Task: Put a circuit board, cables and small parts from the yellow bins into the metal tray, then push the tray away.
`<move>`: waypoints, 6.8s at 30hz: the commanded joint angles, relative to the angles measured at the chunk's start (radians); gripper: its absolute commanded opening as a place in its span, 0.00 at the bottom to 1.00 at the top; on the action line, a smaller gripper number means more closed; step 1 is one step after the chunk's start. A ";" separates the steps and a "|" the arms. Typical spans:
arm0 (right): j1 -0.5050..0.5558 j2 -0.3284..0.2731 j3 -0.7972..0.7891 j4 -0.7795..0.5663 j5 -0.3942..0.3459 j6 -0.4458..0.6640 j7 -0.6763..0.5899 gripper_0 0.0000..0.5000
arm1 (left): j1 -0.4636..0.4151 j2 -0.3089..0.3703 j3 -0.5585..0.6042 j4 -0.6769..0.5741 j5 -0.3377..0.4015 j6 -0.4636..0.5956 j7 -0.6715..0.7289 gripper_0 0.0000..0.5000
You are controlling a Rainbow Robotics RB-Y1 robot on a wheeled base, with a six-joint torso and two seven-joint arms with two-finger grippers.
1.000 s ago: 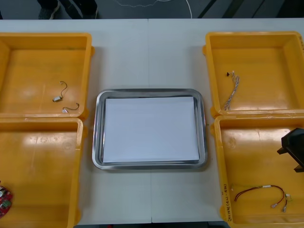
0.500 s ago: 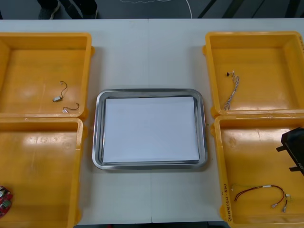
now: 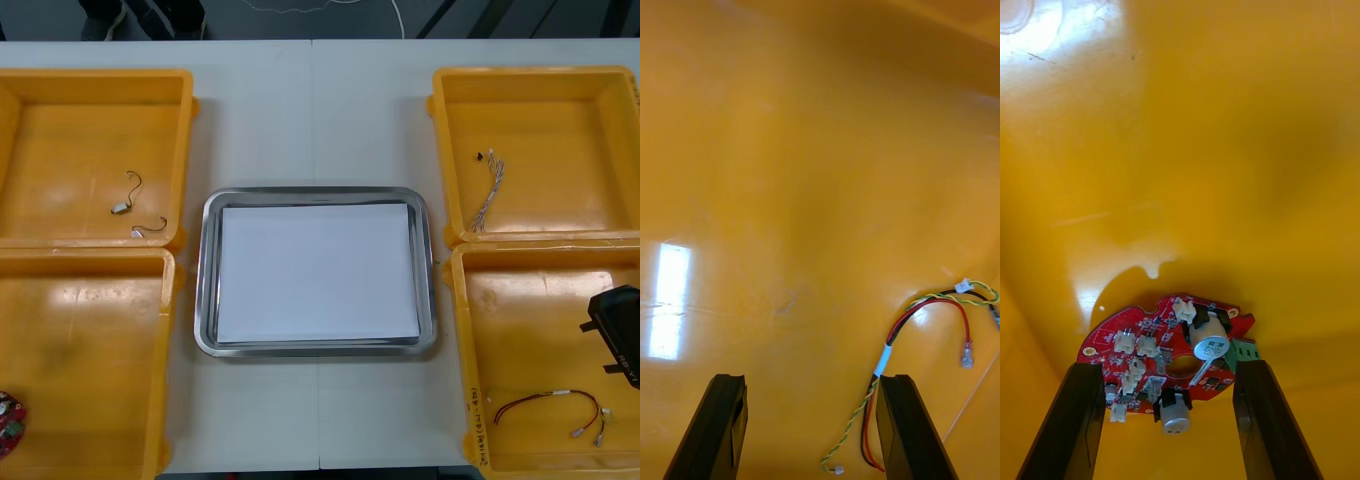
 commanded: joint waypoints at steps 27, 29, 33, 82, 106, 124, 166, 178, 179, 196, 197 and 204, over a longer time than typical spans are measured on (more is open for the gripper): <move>0.097 0.088 0.068 -0.004 0.041 -0.068 -0.142 1.00 | 0.024 -0.111 -0.064 0.024 -0.121 -0.099 -0.123 1.00; 0.100 0.092 0.070 -0.004 0.047 -0.069 -0.146 1.00 | 0.024 -0.110 -0.067 0.026 -0.122 -0.102 -0.121 1.00; 0.104 0.111 0.077 -0.004 0.064 -0.075 -0.153 1.00 | 0.024 -0.111 -0.067 0.026 -0.124 -0.101 -0.121 1.00; 0.182 0.170 0.177 0.128 0.216 -0.310 -0.162 0.58 | 0.015 -0.110 -0.031 -0.077 -0.133 -0.010 -0.253 1.00; 0.165 0.120 0.169 0.111 0.205 -0.326 -0.146 0.00 | 0.007 -0.111 -0.078 -0.009 -0.150 -0.076 -0.276 1.00; 0.097 0.051 0.054 -0.072 0.096 -0.092 0.223 0.00 | 0.007 -0.111 -0.085 0.015 -0.168 -0.095 -0.275 0.81; -0.272 0.085 0.057 -0.218 -0.074 0.260 1.092 0.00 | -0.200 -0.111 -0.139 -0.115 -0.181 0.108 0.061 0.00; -0.377 0.193 0.102 -0.218 -0.088 0.260 1.057 0.00 | -0.252 -0.111 -0.212 -0.097 -0.259 0.129 0.092 0.00; -0.377 0.193 0.102 -0.218 -0.088 0.260 1.057 0.00 | -0.252 -0.111 -0.212 -0.097 -0.259 0.129 0.092 0.00; -0.403 0.213 0.182 -0.218 -0.054 0.260 0.988 0.00 | -0.250 -0.111 -0.232 -0.002 -0.238 0.097 0.078 0.08; -0.406 0.210 0.182 -0.218 -0.059 0.260 0.967 0.00 | -0.250 -0.111 -0.231 -0.002 -0.234 0.097 0.078 0.08; -0.415 0.207 0.185 -0.218 -0.062 0.260 0.970 0.00 | -0.250 -0.111 -0.231 -0.002 -0.227 0.093 0.078 0.59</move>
